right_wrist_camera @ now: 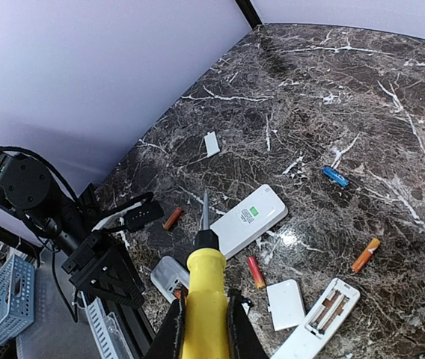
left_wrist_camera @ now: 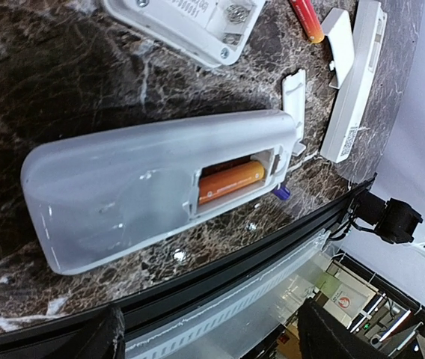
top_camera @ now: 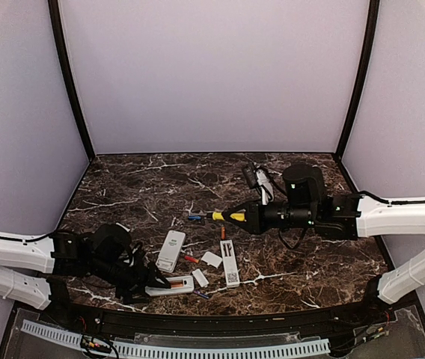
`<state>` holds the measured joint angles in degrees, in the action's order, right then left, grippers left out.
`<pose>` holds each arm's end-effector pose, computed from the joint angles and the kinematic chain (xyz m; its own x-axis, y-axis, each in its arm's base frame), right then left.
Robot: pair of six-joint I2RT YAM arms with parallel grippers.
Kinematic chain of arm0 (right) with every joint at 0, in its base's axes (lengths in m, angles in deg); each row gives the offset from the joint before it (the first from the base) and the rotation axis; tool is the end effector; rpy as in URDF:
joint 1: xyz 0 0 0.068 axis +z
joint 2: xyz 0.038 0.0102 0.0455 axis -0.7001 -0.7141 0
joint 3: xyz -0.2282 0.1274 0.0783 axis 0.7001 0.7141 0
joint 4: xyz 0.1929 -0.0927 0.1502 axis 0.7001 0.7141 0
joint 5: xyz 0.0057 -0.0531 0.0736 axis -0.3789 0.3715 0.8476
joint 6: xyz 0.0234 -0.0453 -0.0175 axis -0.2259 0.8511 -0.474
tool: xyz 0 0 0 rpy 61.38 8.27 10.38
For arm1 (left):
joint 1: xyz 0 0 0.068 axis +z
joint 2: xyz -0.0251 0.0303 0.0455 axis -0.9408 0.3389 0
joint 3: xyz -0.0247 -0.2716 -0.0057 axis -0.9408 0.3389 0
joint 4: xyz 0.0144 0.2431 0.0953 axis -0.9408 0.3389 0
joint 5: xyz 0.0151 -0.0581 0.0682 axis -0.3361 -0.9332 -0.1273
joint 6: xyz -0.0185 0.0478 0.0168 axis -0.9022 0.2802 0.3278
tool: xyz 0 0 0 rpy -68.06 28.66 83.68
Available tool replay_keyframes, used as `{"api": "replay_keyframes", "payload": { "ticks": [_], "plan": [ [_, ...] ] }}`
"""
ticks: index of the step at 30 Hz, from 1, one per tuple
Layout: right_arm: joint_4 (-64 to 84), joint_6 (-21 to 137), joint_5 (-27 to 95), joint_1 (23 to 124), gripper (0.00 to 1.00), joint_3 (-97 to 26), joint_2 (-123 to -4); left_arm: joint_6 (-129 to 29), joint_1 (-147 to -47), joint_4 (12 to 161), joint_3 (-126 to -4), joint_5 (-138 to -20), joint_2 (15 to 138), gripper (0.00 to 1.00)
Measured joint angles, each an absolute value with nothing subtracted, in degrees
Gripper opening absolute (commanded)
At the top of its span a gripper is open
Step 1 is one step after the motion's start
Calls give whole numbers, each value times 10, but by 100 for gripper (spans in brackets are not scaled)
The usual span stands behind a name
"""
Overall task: Unload the batteries from the remote control
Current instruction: Move the remote control without the battery cover to the center of the board.
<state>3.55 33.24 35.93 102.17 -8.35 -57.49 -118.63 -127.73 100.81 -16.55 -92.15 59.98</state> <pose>0.1546 0.2557 0.2747 -0.6400 -0.0439 -0.7671 -0.6800 0.4971 0.5390 0.0917 -0.1684 0.1695 -0.9720 -0.1817 0.1492 -0.2328 0.6559 -0.7180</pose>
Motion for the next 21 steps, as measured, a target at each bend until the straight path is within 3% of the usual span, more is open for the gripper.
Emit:
{"api": "replay_keyframes", "payload": {
  "ticks": [14,21],
  "plan": [
    [30,329,359,1022,0,-83,-575,-1173,-1275,923,-154,-899,683,83],
    [46,329,360,1022,0,-79,-563,-1137,-1228,911,-154,-878,682,83]
  ]
}}
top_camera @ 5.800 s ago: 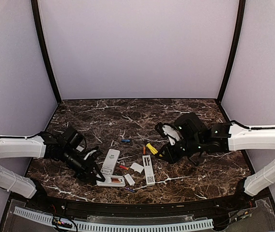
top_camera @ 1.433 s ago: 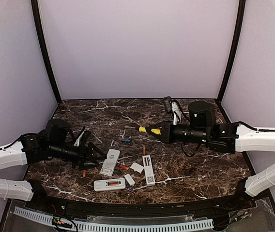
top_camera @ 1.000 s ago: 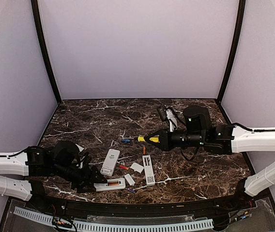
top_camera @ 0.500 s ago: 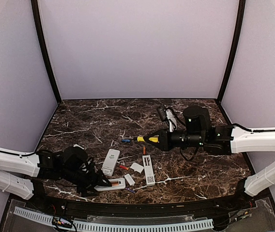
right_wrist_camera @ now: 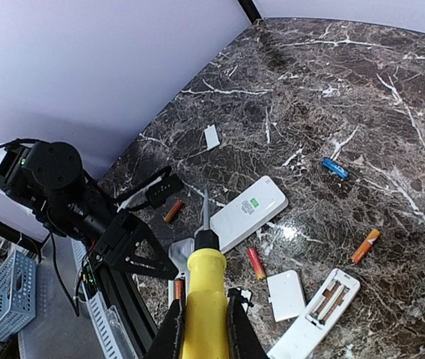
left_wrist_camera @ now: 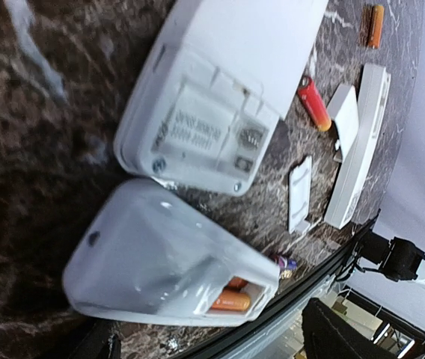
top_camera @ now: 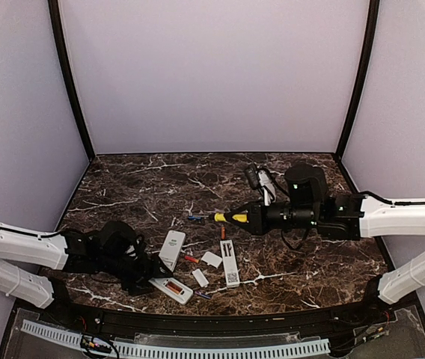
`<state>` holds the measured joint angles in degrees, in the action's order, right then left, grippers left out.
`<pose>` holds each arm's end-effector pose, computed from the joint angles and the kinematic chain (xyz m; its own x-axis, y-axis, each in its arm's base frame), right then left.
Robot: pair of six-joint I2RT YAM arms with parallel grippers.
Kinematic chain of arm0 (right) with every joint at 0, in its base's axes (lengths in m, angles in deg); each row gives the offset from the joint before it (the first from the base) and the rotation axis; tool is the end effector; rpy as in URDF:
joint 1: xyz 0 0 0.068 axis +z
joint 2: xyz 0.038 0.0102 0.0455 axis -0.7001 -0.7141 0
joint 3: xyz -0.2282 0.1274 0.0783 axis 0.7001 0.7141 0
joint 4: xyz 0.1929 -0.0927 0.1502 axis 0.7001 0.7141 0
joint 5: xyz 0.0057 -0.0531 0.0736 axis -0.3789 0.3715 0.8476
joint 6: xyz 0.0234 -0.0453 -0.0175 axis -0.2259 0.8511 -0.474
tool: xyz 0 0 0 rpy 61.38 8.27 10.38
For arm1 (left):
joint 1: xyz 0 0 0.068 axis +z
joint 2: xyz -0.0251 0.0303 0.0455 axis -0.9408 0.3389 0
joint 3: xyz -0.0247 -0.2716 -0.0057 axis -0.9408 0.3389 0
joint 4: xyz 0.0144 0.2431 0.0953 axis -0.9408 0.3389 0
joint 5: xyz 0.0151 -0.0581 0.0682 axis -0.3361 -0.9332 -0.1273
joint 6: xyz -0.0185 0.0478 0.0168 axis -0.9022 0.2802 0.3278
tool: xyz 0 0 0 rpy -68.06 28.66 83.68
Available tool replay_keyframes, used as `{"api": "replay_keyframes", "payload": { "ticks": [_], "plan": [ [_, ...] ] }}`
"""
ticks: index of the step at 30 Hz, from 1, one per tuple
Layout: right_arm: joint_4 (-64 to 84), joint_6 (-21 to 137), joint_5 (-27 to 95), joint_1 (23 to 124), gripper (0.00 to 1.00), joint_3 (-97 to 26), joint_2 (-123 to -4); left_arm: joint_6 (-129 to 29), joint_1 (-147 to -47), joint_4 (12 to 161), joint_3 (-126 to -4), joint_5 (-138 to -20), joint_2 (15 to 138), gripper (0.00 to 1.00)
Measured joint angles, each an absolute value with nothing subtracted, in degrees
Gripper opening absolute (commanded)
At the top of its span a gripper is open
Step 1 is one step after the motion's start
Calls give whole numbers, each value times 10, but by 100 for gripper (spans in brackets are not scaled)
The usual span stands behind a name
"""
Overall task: Unload the batteries from the remote control
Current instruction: Move the remote control without the battery cover to the center of the board, then hold the remote control without the battery cover at the center of the board.
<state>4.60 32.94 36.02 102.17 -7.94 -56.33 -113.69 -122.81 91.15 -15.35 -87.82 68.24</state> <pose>0.1521 0.2518 0.2760 -0.6460 -0.0454 -0.7620 -0.6756 0.4985 0.5431 0.1179 -0.1714 0.1490 -0.9647 -0.2609 0.0350 -0.2060 0.6655 -0.7174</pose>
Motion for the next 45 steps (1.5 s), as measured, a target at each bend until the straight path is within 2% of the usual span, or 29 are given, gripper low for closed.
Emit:
{"api": "replay_keyframes", "payload": {
  "ticks": [6,10,18,38,42,45],
  "plan": [
    [80,332,413,1022,0,-76,-567,-1101,-1186,883,-152,-877,696,83],
    [100,333,462,1030,0,-77,-600,-1077,-1176,869,-156,-881,710,76],
    [134,328,506,1072,0,-94,-701,-1028,-1175,939,-182,-866,716,65],
    [170,347,523,1086,0,-193,-801,-987,-1174,959,-212,-873,765,47],
    [182,348,522,1086,0,-196,-806,-984,-1173,950,-217,-882,778,39],
    [184,346,524,1087,0,-196,-808,-981,-1173,948,-217,-885,783,37]
  ]
}}
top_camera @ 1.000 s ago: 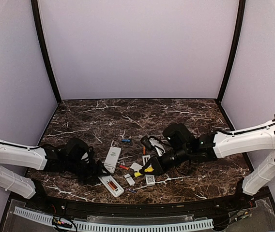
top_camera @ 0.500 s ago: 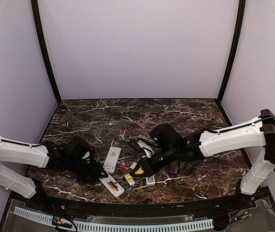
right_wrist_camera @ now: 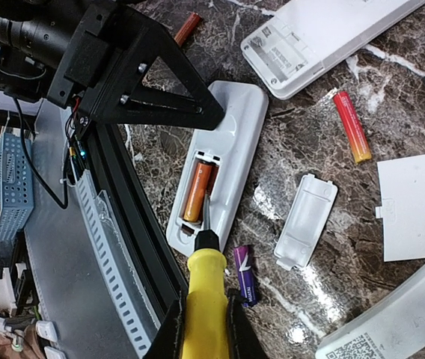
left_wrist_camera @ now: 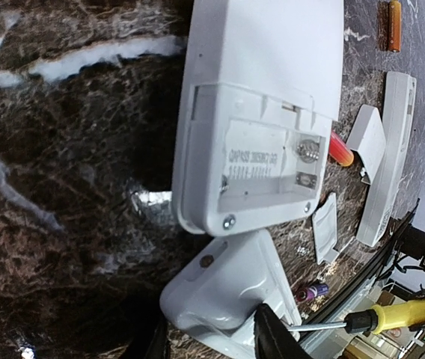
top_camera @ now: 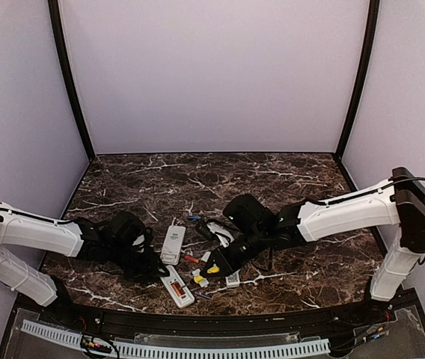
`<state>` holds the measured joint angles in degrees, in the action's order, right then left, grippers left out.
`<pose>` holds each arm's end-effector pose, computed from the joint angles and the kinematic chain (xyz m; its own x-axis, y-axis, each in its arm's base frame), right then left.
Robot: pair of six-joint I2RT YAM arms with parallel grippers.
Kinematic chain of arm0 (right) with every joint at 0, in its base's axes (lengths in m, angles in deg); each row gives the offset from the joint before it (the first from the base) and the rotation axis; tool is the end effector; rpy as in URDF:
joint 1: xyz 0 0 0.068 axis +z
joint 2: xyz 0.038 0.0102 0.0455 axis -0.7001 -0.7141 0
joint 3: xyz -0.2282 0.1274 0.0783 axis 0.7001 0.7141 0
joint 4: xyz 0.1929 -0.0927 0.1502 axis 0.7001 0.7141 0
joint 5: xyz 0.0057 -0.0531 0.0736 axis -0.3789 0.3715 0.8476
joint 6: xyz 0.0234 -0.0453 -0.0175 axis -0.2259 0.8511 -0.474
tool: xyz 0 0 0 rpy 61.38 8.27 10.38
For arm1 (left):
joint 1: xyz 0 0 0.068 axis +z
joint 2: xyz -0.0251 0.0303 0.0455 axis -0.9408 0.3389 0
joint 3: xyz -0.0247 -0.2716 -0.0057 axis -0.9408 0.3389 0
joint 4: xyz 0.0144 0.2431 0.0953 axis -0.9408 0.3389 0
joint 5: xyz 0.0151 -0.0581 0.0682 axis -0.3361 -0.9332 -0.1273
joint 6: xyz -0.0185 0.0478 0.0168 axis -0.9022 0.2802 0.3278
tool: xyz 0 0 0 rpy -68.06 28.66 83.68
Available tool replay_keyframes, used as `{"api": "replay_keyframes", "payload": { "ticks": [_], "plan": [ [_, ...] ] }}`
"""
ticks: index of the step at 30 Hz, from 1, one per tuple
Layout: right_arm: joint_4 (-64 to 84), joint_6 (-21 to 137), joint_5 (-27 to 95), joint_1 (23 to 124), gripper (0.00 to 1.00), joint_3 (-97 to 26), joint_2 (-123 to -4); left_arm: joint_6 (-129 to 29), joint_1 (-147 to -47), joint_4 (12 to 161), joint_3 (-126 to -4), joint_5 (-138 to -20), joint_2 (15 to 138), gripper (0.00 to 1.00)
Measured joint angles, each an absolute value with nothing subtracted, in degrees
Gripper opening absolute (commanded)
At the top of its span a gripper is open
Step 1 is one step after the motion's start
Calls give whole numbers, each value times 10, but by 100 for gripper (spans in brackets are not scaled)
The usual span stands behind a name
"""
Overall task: Unload the batteries from the remote control
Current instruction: Hold the remote control without the battery cover at the center of the board, then remove the battery from the remote control without the battery cover.
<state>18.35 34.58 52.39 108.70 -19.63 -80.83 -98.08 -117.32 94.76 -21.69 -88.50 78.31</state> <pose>0.1415 0.3292 0.1915 -0.7501 -0.5091 -0.4221 -0.6492 0.4453 0.6167 0.1501 -0.1776 0.1408 -0.9857 -0.1480 -0.0810 -0.0641 0.7725 -0.6318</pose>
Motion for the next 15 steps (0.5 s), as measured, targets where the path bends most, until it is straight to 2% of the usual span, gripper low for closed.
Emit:
{"api": "replay_keyframes", "payload": {
  "ticks": [7,15],
  "plan": [
    [154,315,541,1085,0,-185,-816,-975,-1173,939,-218,-894,793,33],
    [52,238,596,1058,0,-126,-820,-972,-1173,935,-218,-902,797,29]
  ]
}}
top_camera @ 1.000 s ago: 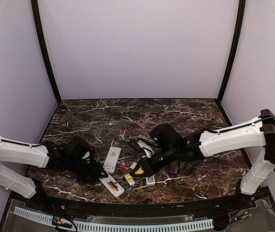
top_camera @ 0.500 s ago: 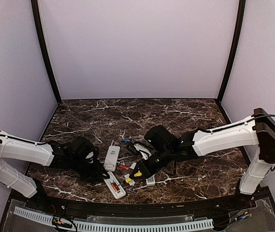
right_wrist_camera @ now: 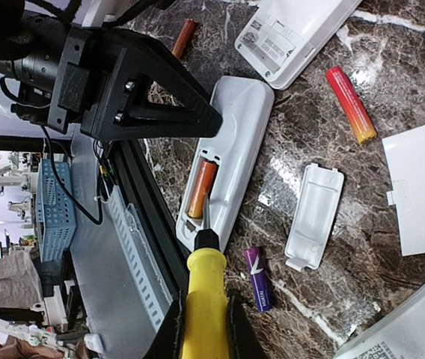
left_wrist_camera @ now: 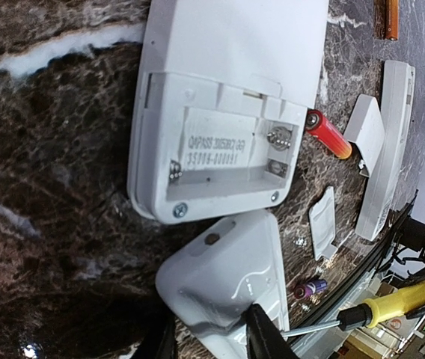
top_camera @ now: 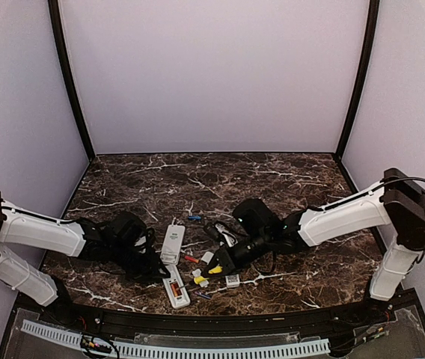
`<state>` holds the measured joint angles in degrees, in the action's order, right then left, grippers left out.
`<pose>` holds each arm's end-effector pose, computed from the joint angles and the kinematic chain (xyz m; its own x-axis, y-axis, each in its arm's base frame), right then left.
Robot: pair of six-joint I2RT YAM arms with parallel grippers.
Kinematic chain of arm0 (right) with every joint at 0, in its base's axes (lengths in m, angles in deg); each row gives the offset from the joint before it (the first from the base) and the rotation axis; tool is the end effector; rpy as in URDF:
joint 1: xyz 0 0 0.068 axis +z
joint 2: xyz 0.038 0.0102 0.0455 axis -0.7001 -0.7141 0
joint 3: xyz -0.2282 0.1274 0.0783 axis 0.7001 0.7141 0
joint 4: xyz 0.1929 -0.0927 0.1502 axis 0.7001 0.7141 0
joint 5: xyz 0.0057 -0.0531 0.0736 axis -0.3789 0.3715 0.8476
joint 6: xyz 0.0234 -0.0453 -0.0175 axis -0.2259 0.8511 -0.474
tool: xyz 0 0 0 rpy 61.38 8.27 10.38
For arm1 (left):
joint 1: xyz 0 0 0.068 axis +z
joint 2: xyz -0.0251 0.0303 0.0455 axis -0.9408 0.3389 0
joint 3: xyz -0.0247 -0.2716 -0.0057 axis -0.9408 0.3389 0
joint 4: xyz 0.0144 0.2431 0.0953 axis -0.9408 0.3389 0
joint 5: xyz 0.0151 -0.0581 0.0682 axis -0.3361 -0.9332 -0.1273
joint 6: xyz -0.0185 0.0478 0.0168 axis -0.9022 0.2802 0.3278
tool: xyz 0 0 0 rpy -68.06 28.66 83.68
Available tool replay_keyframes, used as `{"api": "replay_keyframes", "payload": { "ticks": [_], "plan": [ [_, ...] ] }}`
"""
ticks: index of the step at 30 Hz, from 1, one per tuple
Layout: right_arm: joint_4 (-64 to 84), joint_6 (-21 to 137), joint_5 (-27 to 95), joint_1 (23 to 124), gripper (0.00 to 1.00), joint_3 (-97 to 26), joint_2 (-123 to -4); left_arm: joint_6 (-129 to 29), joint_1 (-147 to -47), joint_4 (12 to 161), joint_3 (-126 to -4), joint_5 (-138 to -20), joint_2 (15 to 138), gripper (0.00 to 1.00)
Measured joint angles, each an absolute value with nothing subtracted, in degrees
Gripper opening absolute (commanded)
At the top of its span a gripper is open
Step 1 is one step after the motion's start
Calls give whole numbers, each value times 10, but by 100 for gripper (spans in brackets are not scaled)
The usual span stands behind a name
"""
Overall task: Unload the batteries from the remote control
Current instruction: Remove the battery from the remote control without the battery cover.
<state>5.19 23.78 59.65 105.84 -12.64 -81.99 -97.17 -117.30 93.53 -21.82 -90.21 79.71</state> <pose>0.1510 0.3174 0.1673 -0.8542 -0.4143 -0.3142 -0.4874 0.4273 0.7615 0.1513 -0.1803 0.1378 -0.9902 -0.1201 -0.0710 -0.0468 0.7654 -0.6418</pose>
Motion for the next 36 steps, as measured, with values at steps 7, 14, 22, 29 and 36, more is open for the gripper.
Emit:
{"api": "replay_keyframes", "payload": {
  "ticks": [7,14,22,29,36],
  "plan": [
    [14,200,628,1045,0,-117,-835,-971,-1173,933,-218,-910,800,25],
    [-15,172,642,1040,0,-106,-841,-971,-1172,931,-219,-914,801,22],
    [-88,125,655,1035,0,-70,-846,-971,-1170,922,-220,-923,807,21],
    [-116,103,651,1032,0,-49,-828,-969,-1170,917,-220,-925,810,20],
    [40,147,563,1042,0,-117,-776,-969,-1170,915,-220,-925,810,20]
  ]
}}
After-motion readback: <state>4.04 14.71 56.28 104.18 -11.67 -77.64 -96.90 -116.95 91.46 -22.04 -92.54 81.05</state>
